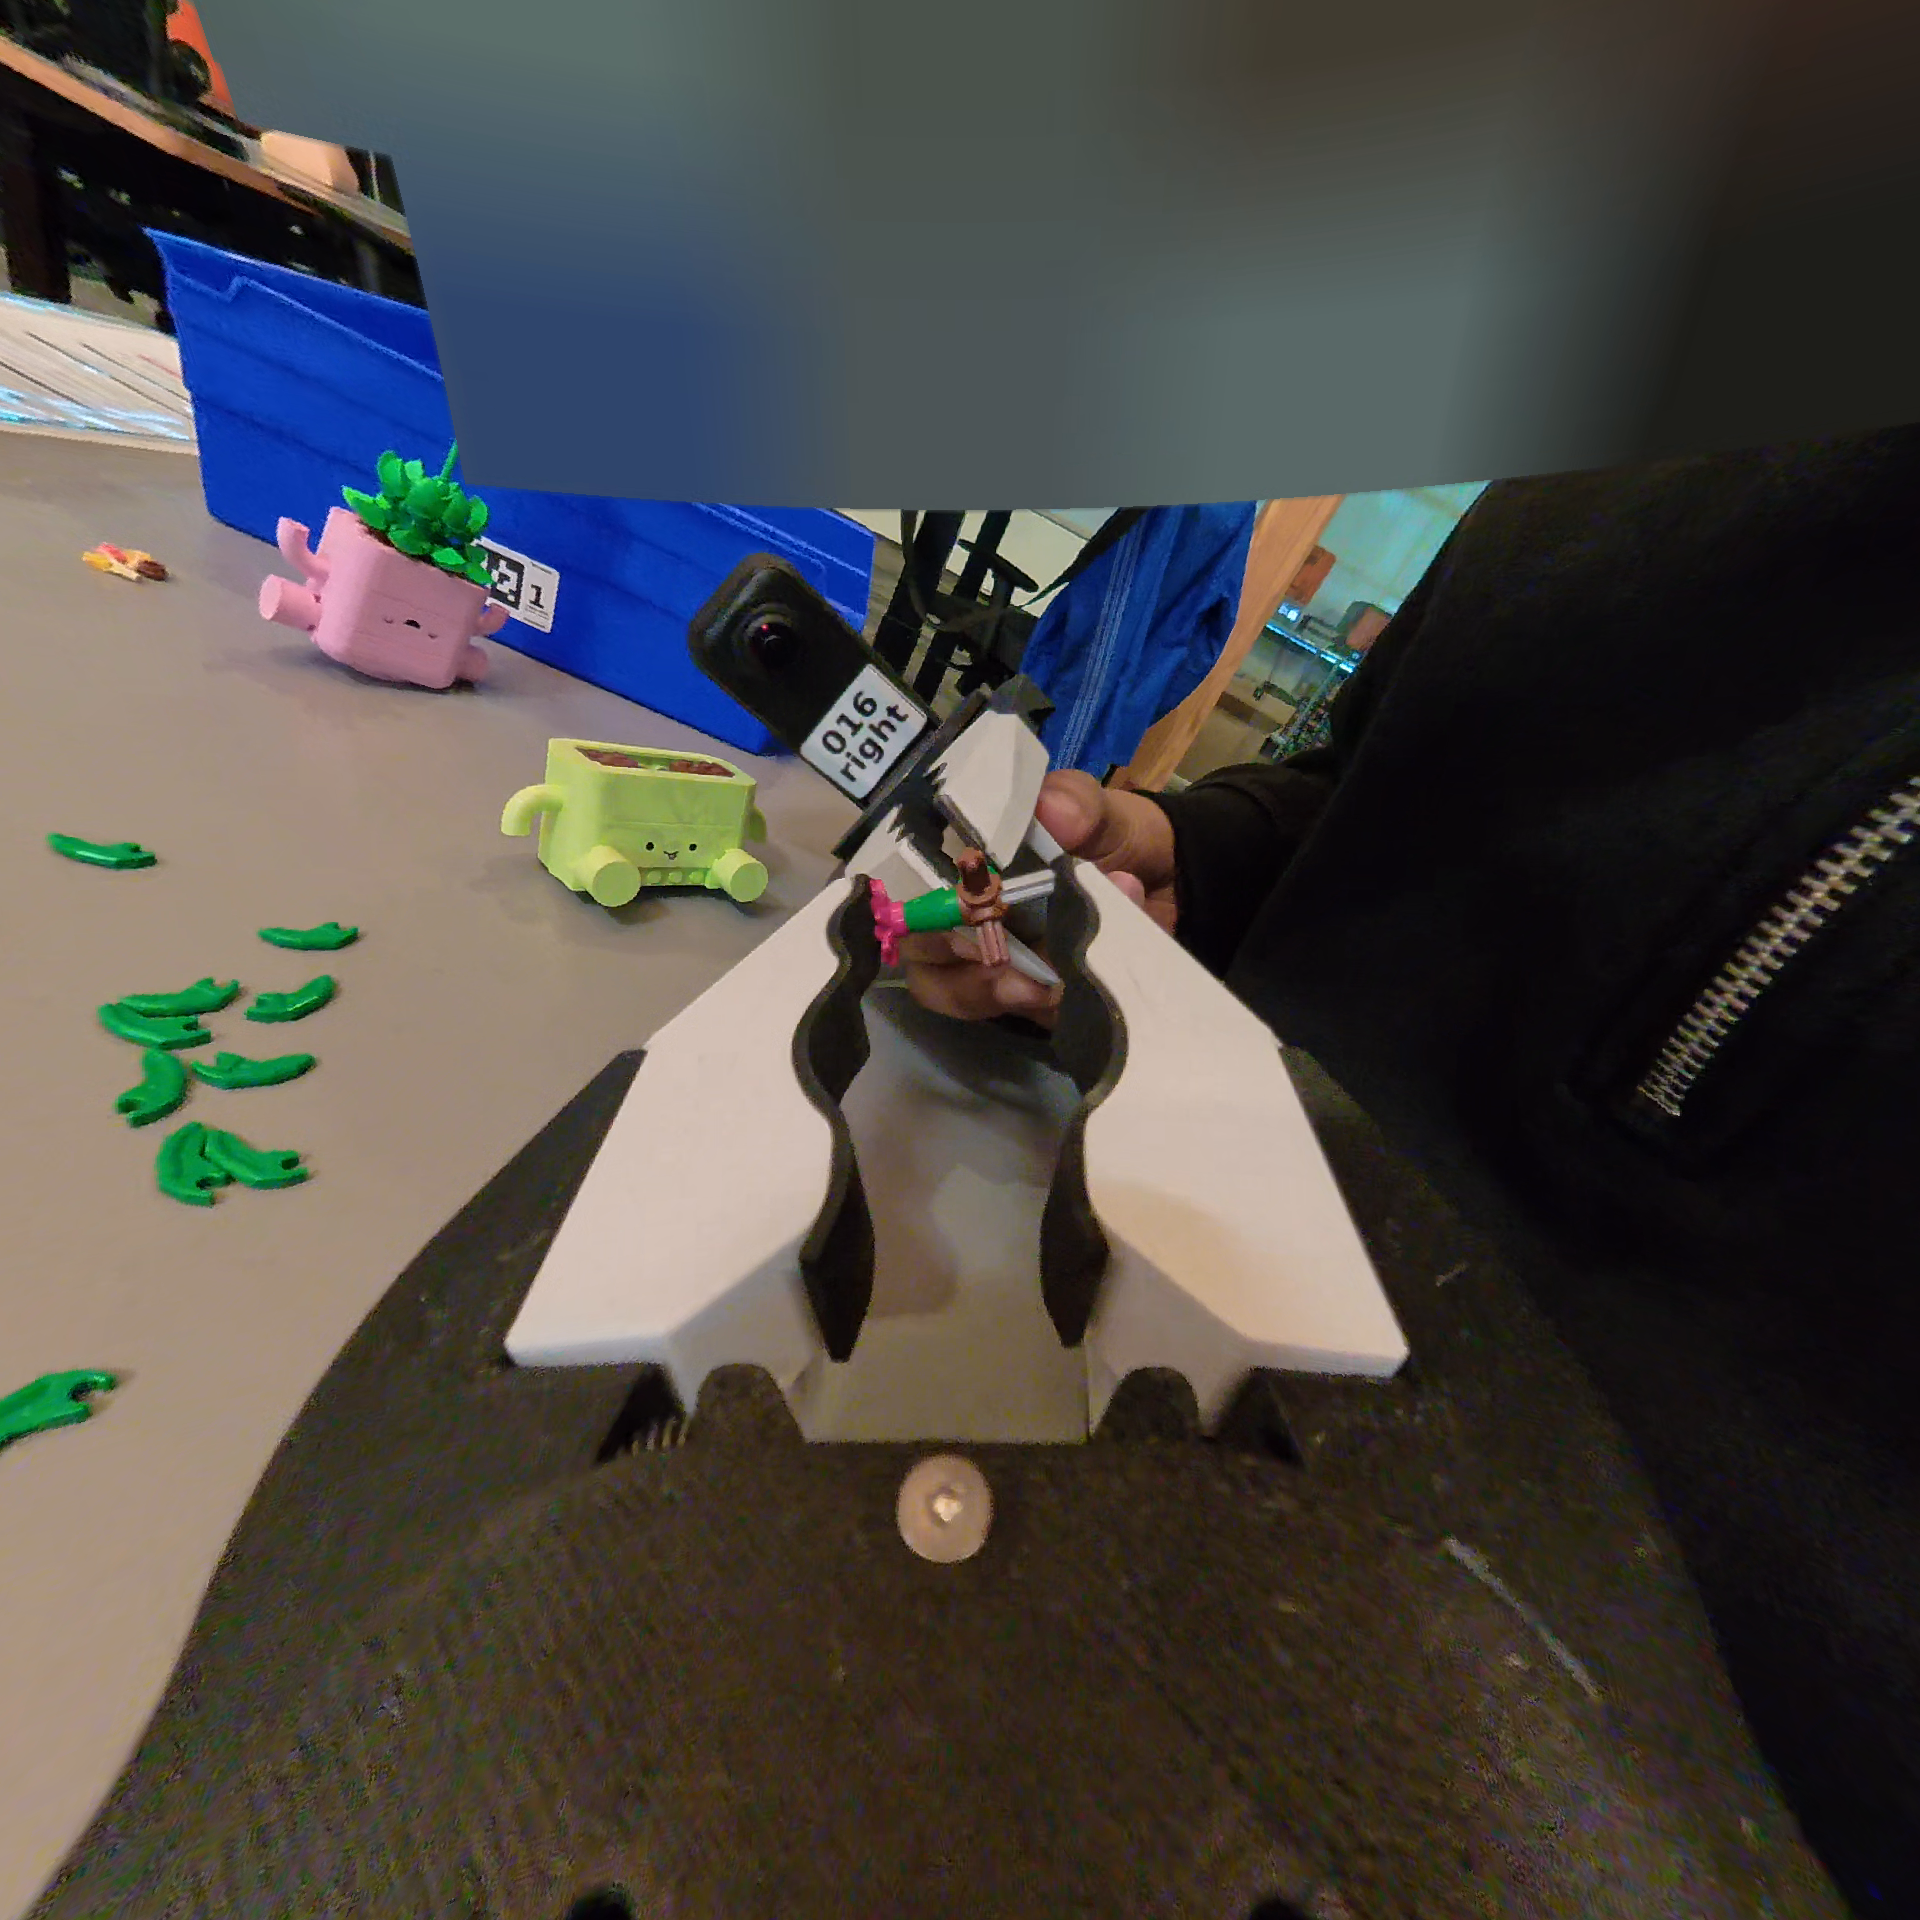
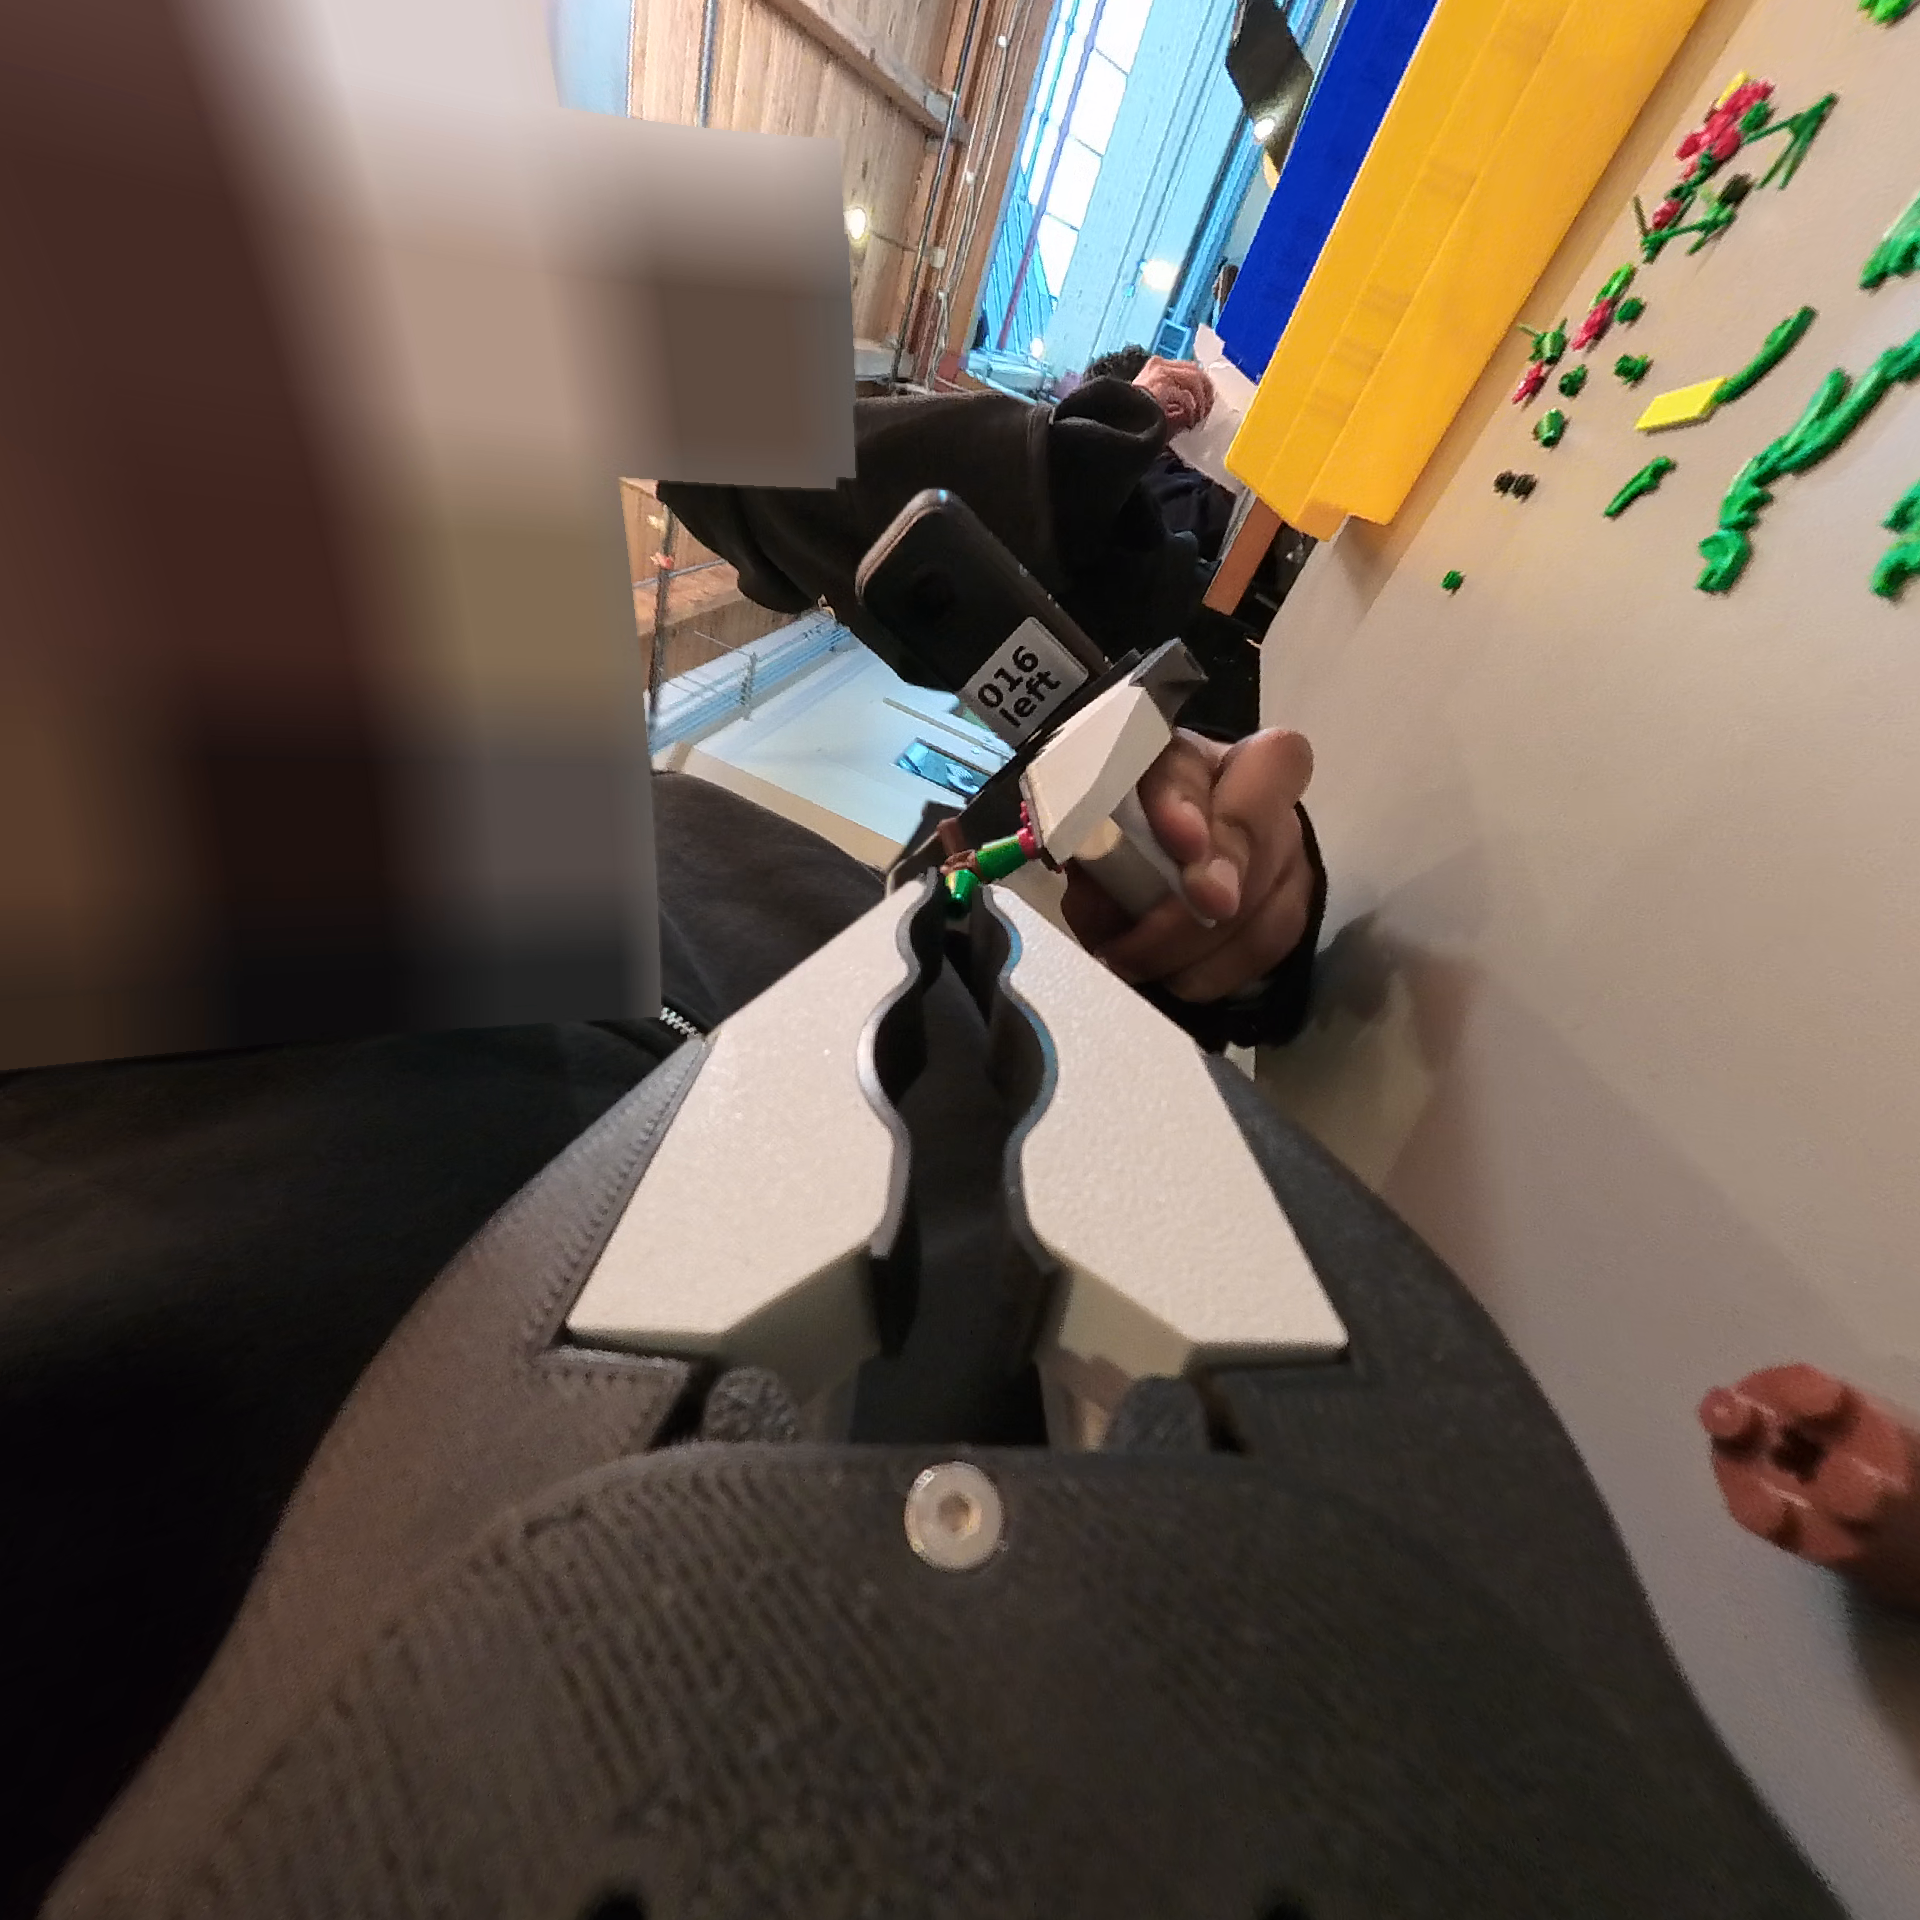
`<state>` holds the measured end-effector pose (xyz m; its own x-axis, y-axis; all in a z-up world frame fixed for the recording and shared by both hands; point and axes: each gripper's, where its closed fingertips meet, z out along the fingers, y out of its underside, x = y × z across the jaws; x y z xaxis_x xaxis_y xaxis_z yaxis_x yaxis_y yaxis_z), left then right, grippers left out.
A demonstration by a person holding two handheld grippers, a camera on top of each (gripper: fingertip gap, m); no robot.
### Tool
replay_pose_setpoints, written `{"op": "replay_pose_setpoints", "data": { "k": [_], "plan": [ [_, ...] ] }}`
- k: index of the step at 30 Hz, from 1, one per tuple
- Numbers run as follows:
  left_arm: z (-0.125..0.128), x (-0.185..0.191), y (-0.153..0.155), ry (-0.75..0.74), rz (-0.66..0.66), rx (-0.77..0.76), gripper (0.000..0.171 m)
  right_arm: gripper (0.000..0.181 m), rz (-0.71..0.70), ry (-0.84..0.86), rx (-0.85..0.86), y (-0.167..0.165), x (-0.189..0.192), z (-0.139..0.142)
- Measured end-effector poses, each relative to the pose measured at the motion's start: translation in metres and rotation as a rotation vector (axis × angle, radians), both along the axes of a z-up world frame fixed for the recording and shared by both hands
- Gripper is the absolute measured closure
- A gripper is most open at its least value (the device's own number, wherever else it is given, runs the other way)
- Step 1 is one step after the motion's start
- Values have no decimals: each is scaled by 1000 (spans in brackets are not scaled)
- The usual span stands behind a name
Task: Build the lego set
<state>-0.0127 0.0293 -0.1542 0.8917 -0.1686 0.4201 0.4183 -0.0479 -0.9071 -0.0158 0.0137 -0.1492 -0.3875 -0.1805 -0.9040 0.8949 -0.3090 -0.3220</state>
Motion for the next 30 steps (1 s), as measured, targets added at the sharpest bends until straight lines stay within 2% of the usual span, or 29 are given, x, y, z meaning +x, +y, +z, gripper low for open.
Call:
{"op": "replay_pose_setpoints", "data": {
  "k": [9, 20, 22, 23, 26, 28, 30],
  "plan": [
    [-5, -2, 2, -36, 2, -29, 139, 178, -3, -109, -68, 2, -3, -5],
    [-1, -2, 2, -194, -11, 28, 140, 178, -43, 47, 40, 1, -4, -2],
    [3, -3, -1, -330, -55, 84, 140, 177, -54, 61, 53, -2, -4, 0],
    [4, -5, -2, -385, -56, 103, 141, 178, -77, 88, 90, -3, -6, 1],
    [6, -9, -4, -392, -22, 103, 141, 177, -131, 252, 262, -2, -8, 3],
    [11, -13, -8, -487, -45, 133, 140, 155, -178, 411, 390, 1, -9, 5],
    [7, -12, -10, -575, -92, 126, 140, 156, -213, 598, 490, 5, -7, 11]
  ]
}}
